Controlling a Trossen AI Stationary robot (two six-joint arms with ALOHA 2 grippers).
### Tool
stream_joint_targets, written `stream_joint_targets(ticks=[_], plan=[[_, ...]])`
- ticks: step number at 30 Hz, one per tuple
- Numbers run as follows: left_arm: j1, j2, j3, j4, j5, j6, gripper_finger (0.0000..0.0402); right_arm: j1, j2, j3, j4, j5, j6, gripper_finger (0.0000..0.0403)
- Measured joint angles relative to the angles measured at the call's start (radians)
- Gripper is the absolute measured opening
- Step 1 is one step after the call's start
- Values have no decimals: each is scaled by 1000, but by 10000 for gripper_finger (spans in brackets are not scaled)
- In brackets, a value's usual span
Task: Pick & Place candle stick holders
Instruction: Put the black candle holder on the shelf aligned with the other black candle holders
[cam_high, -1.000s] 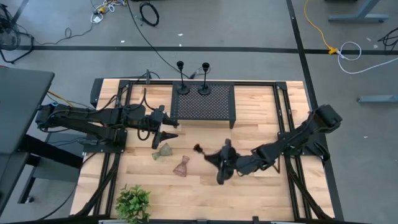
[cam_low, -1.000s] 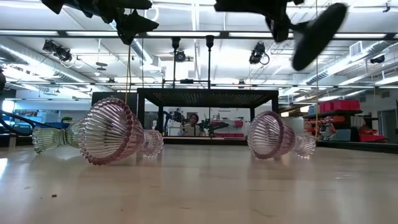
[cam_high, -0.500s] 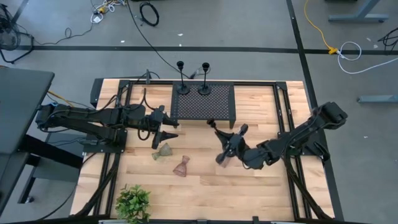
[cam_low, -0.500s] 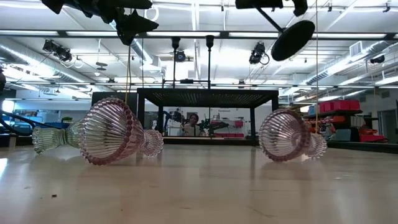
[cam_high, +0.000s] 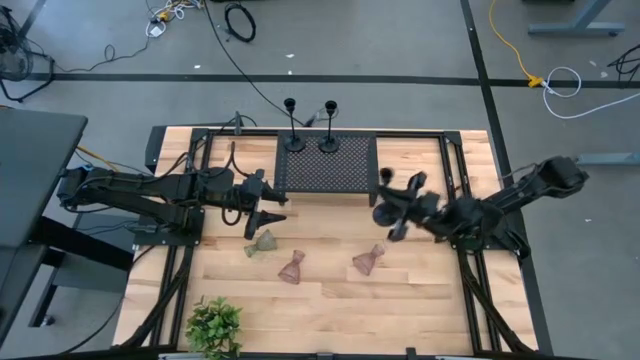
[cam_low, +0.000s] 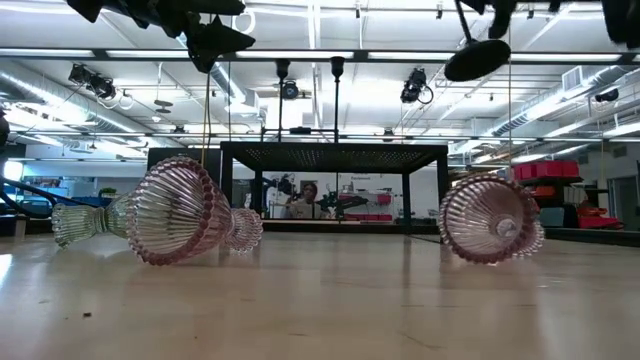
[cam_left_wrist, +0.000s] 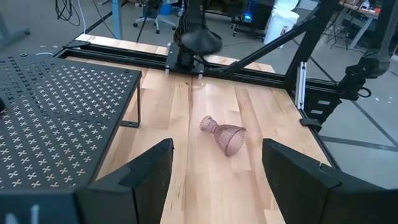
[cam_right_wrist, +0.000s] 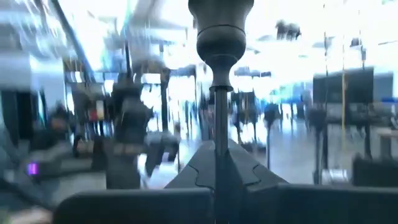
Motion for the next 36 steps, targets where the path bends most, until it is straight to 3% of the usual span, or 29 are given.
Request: stream_joint_targets(ticks=[5,9,13,20,28,36], plan=[[0,0,0,1,-2,0,248,-145,-22,-132,261,-291,19,1],[0,0,0,5,-6,2,248,-294,-20,-145,222,-360,97,1],[0,0,0,8,-6,2,248,-443,-20,-140,225,-551,192,1],[1,0,0,9,-8,5,248,-640,6,-99,215,-728,291,1],[1,0,0,10,-36,26,248,-815,217,64,167,-909,365,1],[0,0,0,6,-21,21,248,-971,391,111,362,-1031,490,1]])
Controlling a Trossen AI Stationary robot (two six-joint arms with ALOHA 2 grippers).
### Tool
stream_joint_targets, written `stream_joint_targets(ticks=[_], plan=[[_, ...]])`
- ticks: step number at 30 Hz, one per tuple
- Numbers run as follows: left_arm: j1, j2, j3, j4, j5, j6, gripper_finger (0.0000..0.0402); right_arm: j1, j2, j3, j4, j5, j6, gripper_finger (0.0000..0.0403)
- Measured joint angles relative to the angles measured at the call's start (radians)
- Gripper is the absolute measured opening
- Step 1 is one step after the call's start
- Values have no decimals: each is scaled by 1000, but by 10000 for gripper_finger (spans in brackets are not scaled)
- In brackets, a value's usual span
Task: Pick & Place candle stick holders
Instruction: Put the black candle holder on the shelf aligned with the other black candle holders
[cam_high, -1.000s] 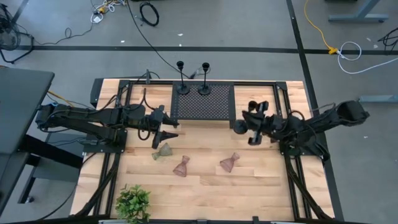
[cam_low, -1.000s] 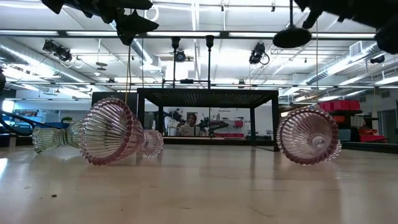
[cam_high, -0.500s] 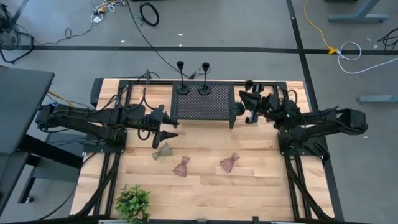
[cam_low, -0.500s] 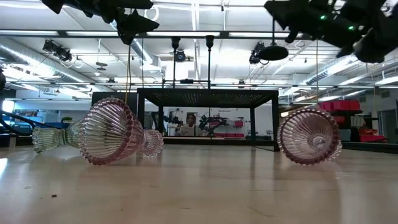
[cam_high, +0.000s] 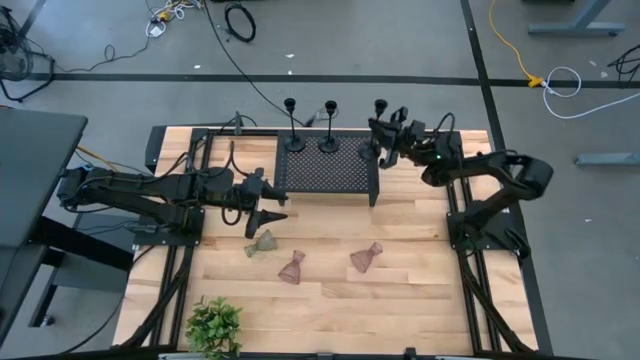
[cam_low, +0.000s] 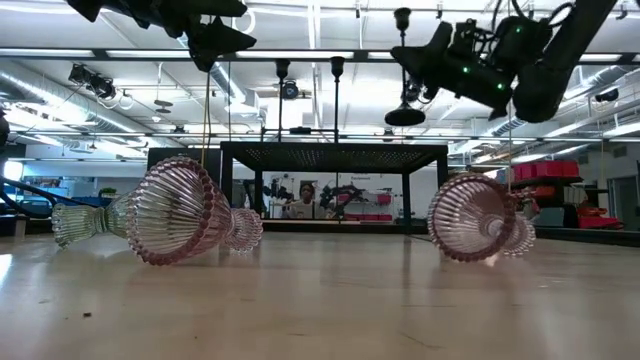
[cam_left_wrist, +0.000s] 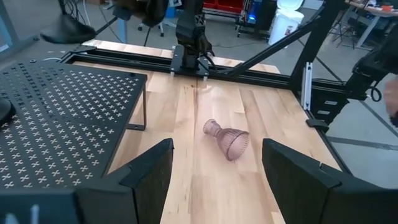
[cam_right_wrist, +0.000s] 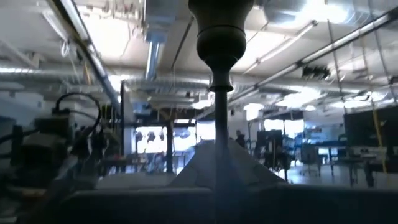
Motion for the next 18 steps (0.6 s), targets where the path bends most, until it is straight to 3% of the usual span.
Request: stream_joint_targets(ticks=[18], plan=[[0,0,0,2,-15,5,248,-91,206,129,-3,-87,32,1]])
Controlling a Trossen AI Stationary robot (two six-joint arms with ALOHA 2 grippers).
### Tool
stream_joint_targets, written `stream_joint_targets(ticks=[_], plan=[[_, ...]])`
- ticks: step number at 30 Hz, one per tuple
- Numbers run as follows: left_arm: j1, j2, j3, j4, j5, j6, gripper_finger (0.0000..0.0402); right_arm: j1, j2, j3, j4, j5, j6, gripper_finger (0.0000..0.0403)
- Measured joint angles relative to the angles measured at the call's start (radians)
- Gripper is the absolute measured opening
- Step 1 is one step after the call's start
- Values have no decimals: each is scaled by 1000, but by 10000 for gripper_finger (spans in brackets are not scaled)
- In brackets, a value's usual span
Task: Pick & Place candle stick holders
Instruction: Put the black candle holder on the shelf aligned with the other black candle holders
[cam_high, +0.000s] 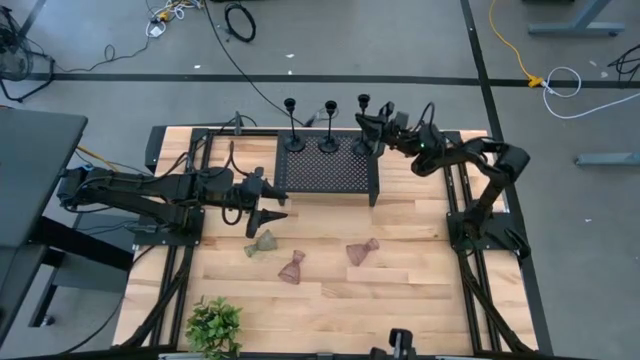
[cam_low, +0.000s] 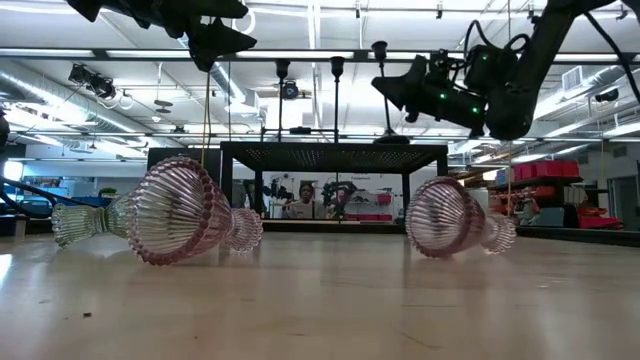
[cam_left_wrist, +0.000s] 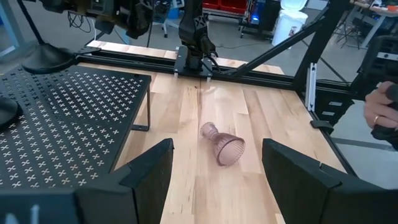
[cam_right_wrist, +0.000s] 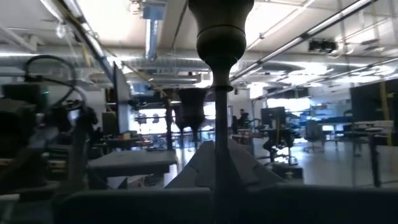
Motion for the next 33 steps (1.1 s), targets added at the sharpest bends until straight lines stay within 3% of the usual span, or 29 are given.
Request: stream_joint_targets(ticks=[33], plan=[[1,0,0,1,-14,2,248,-29,130,71,4,12,-4,0]])
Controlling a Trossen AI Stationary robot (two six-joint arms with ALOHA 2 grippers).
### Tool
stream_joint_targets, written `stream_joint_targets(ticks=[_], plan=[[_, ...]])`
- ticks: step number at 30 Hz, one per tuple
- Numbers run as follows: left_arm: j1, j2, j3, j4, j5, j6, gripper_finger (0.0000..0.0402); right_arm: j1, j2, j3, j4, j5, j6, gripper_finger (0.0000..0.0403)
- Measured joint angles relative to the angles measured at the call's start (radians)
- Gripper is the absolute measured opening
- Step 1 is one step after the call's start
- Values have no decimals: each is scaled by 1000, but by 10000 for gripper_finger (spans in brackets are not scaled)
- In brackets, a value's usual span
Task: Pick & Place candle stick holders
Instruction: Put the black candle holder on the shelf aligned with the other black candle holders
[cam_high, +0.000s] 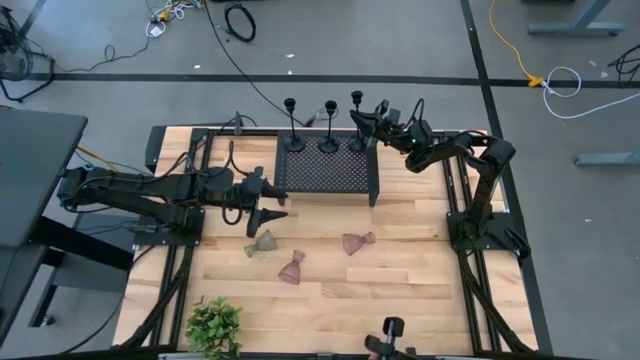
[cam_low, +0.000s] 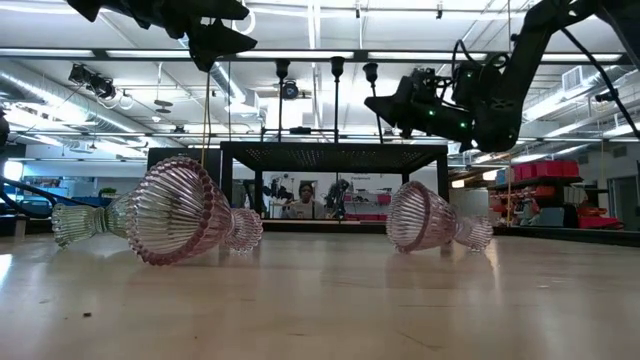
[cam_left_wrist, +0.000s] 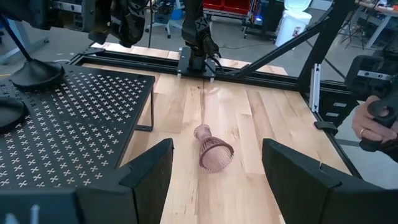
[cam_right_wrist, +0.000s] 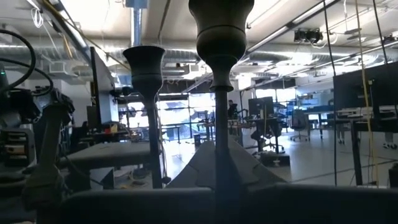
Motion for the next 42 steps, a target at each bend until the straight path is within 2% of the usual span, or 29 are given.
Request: stream_joint_targets(ticks=[5,11,16,31,35,42], plan=[[0,0,0,0,0,10,248,0,1,0,-4,0,-3,5],[0,0,0,0,0,9,248,0,5,-2,-46,0,-1,49],[0,0,0,-1,0,5,248,0,4,-2,-80,0,-6,69],[0,0,0,-1,0,-2,248,0,3,-2,-62,-84,40,82],[0,0,0,-1,0,-2,248,0,2,-2,-52,-101,43,108],[0,0,0,-1,0,-2,248,-4,-19,-2,-52,-143,52,175]])
